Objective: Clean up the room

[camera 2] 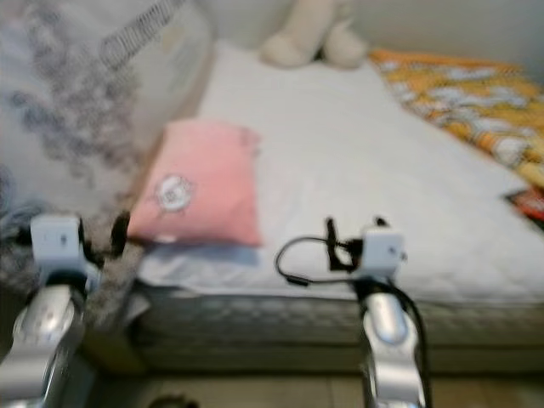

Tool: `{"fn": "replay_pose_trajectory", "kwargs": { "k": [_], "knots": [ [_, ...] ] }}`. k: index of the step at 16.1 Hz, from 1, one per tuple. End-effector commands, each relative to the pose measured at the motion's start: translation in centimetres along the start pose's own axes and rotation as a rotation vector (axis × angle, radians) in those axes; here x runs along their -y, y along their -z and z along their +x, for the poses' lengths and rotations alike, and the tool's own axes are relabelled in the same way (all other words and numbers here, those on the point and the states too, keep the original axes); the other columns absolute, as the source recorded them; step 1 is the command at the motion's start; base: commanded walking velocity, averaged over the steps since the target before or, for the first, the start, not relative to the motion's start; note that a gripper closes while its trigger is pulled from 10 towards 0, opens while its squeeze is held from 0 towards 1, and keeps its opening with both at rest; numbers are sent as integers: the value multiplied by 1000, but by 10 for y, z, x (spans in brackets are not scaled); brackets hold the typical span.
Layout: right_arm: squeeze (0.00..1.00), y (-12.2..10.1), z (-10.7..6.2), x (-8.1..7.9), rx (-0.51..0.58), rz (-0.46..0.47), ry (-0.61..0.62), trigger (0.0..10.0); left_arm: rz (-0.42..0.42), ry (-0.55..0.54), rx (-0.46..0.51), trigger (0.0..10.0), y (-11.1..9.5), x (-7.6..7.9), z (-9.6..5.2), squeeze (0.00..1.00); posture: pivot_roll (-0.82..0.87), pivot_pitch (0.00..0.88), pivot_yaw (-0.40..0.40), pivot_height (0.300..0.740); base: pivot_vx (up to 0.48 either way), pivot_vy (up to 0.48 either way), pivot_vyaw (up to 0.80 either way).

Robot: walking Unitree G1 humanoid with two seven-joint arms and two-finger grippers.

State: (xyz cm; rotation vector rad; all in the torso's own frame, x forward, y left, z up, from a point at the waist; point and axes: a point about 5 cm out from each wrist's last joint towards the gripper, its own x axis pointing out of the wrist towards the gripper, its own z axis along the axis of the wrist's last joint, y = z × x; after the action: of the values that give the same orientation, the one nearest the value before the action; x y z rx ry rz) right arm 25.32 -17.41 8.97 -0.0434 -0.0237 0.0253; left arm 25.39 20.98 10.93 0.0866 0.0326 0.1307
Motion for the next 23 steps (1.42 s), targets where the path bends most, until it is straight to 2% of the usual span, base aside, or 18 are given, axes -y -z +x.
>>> {"fn": "replay_pose_trajectory", "kwargs": {
  "k": [1, 4, 7, 9, 17, 23],
  "knots": [
    [0, 6, 0, 5, -34, 9, 13, 10000, -24, 8, -32, 10000, 8, 6, 0, 0, -23, 0, -19, 740, 0, -450, 0],
    [0, 5, 9, 1, -41, -1, -11, 10000, -58, 9, -40, 10000, 9, 10, 8, 0, -34, 0, -14, 740, 0, -449, 0],
    [0, 13, 9, -1, -82, 18, -19, 10000, -71, 108, -40, 10000, 6, 28, 15, 0, -33, 0, -11, 740, 0, -447, 0],
    [0, 16, 10, -4, -101, 23, -36, 10000, -69, 125, -40, 10000, 5, 36, 20, 0, -33, 0, -8, 740, 126, -418, 0],
    [0, 13, 17, -4, -88, -3, -37, 10000, -83, 136, -38, 10000, 3, 43, 25, 0, -46, 0, -4, 740, 264, -398, 0],
    [0, 7, 23, 2, -59, -13, -22, 10000, -98, 115, -68, 10000, 9, 41, 25, 0, -48, 0, -1, 740, 269, -394, 0]
  ]
}}
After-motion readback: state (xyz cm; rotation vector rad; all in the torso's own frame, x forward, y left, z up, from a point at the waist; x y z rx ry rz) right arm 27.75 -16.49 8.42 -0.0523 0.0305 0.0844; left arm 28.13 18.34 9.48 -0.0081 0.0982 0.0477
